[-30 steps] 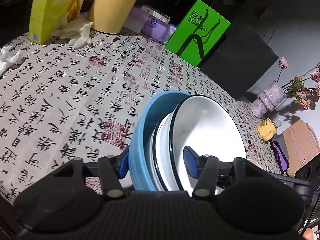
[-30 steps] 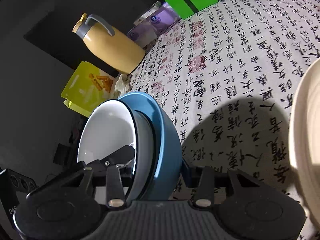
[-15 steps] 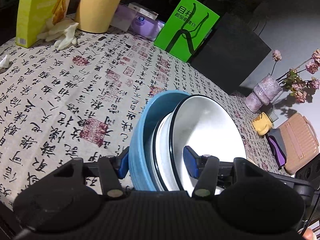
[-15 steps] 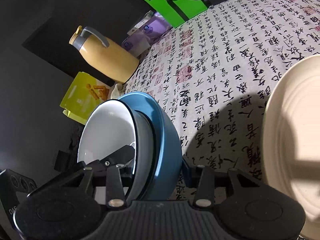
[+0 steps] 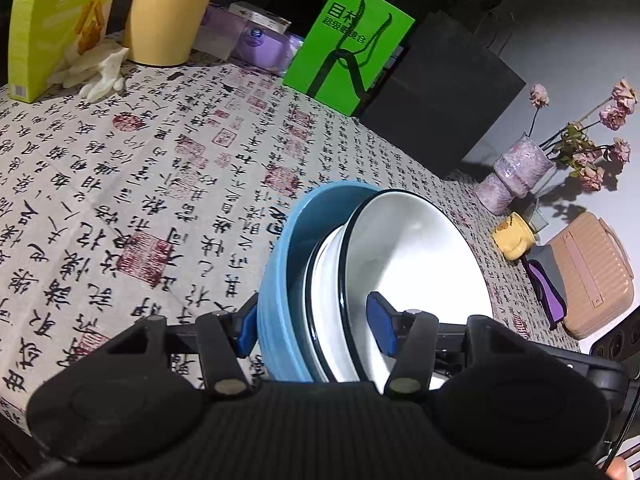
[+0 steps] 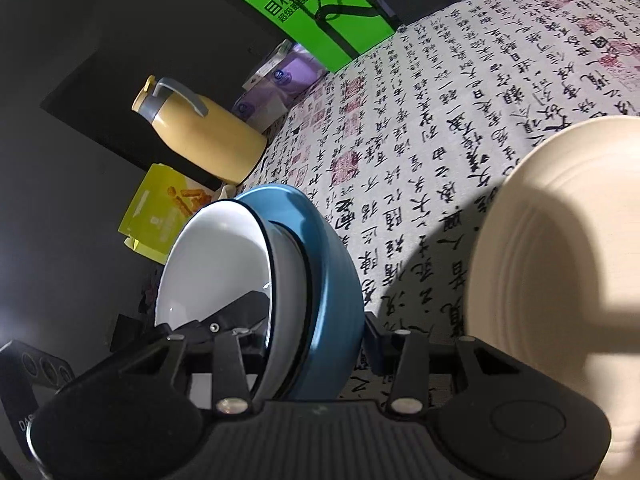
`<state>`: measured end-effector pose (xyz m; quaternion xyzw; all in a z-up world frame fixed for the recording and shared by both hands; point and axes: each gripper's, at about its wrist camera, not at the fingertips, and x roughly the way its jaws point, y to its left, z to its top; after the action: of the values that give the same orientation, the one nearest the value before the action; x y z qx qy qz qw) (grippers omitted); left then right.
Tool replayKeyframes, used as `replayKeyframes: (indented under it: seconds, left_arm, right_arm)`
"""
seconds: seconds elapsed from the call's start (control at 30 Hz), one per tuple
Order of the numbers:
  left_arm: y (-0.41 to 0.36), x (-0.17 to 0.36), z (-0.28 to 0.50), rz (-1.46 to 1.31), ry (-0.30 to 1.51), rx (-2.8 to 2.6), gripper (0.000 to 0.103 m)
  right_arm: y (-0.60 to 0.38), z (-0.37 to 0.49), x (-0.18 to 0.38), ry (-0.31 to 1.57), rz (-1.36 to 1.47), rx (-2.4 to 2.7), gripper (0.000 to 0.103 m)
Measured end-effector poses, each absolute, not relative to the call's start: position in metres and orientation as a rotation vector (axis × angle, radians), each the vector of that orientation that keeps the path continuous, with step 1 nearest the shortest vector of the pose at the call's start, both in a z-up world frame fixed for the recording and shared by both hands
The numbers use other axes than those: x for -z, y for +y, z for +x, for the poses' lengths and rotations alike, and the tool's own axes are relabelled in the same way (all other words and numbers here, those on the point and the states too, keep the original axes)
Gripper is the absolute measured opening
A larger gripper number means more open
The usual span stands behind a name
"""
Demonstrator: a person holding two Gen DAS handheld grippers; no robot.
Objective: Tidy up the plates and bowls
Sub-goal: 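Carry the blue bowl stack with both tools toward the beige plates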
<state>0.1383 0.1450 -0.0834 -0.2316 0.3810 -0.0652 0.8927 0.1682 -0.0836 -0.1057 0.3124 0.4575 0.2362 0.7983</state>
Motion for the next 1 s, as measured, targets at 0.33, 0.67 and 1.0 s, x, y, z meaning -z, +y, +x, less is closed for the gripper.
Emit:
replayKeyframes:
  seconds: [0.33, 0.67, 1.0]
  left_arm:
    - [0.117, 0.079, 0.14, -0.458, 0.79, 0.163, 0.055]
    - [0.087, 0.075, 0.144, -0.428, 0.797, 0.196, 0.055]
    - [0.053, 0.078, 0.146, -0.409, 0.809, 0.245, 0.055]
  right_arm:
    - [-0.112, 0.163, 0.104, 0.961, 0.696, -0.485, 0.042]
    - [-0.142, 0.157, 0.104, 0.936, 0.73, -0.458, 0.042]
    - [-0.176, 0.147, 0.107, 0.913, 0.766, -0.416, 0.042]
